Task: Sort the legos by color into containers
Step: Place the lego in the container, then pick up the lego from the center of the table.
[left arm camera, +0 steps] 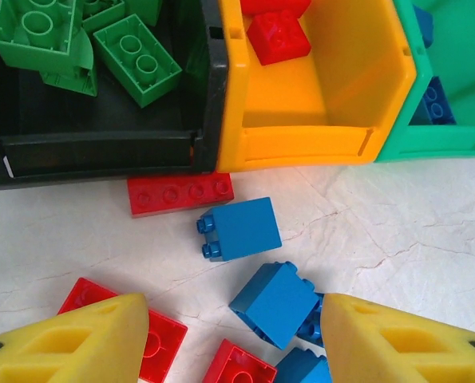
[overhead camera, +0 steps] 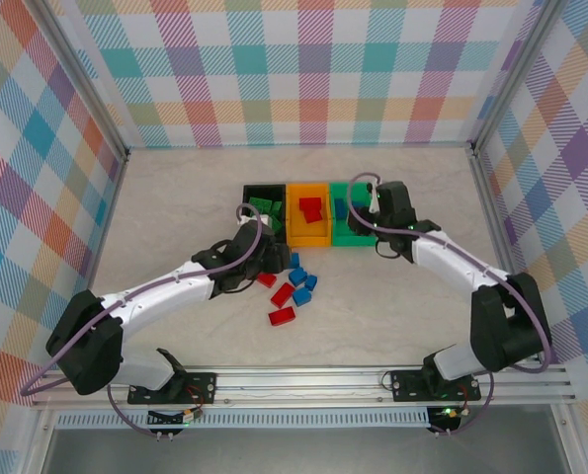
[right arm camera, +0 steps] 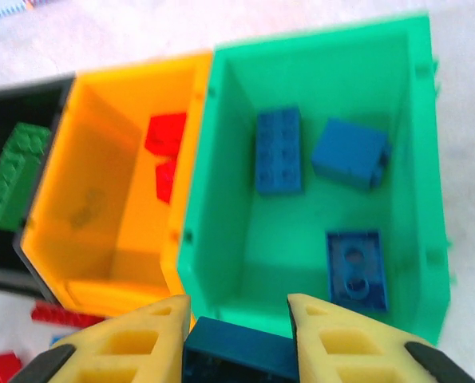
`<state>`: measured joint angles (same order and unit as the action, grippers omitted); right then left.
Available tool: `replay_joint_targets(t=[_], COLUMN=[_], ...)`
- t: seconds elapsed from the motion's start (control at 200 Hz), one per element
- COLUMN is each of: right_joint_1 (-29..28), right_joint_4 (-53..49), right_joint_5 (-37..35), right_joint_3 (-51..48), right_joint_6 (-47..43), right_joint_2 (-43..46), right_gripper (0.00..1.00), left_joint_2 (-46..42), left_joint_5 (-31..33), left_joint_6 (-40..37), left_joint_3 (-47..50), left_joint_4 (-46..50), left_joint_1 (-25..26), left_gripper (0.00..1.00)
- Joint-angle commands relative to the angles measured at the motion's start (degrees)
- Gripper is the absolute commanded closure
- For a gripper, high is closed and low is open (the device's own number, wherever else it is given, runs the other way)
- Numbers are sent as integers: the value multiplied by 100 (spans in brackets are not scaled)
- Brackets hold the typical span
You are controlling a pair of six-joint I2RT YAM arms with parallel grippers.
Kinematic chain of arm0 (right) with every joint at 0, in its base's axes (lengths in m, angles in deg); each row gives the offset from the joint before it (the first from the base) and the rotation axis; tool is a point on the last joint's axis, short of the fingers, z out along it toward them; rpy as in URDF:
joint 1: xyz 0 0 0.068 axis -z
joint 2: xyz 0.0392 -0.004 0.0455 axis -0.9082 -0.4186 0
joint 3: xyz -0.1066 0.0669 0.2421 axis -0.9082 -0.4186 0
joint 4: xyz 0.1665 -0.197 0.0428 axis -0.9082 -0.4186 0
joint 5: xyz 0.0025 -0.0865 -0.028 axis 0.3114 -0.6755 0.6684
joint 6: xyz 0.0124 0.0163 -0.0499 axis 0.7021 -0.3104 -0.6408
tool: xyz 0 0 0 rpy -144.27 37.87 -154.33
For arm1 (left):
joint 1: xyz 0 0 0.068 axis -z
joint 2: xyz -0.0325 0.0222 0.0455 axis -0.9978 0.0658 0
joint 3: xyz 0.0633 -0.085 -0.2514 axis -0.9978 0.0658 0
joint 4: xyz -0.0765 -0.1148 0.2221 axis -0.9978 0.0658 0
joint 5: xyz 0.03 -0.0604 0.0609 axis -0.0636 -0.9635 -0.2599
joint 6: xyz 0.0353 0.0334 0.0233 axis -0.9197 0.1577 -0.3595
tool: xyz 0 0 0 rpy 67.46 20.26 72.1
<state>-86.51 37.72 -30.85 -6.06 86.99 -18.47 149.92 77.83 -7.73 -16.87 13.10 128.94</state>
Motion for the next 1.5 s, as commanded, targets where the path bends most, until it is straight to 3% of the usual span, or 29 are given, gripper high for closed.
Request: replay_joint_targets(t=[0.0,0.28,0.39,0.47,0.785,1.12,1.495], right_joint_1=[186,374,396,401,346,97,-168], right_joint_4=[-347,-673,-925,-908,-945,-78,599], right_joint_5=[153,280,315,459,965,966,561], right_joint_3=[615,1812,2131,2104,1138,-986,-1764], right_joint_6=[68,47,-30,-51,-229,-366,-418], right_joint_2=[-501,-1661,-1892,-1813,-630,832,1057], right_gripper=[67,61,43,38,35,33,33], left_joint_2=[-192,-288,-336,-385,-253,-101,328], left_joint_5=[-7,-108,-95,-69,-307,-639,-996], left_joint_6=[47,92,107,112,-86,-306,-569], left_joint_3=[108,92,127,158,142,234,125], left_joint_4=[140,257,268,289,157,-161,493], left_joint_1=[52,52,52,50,50,116,280], left_gripper=[41,41,41,41,41,40,41])
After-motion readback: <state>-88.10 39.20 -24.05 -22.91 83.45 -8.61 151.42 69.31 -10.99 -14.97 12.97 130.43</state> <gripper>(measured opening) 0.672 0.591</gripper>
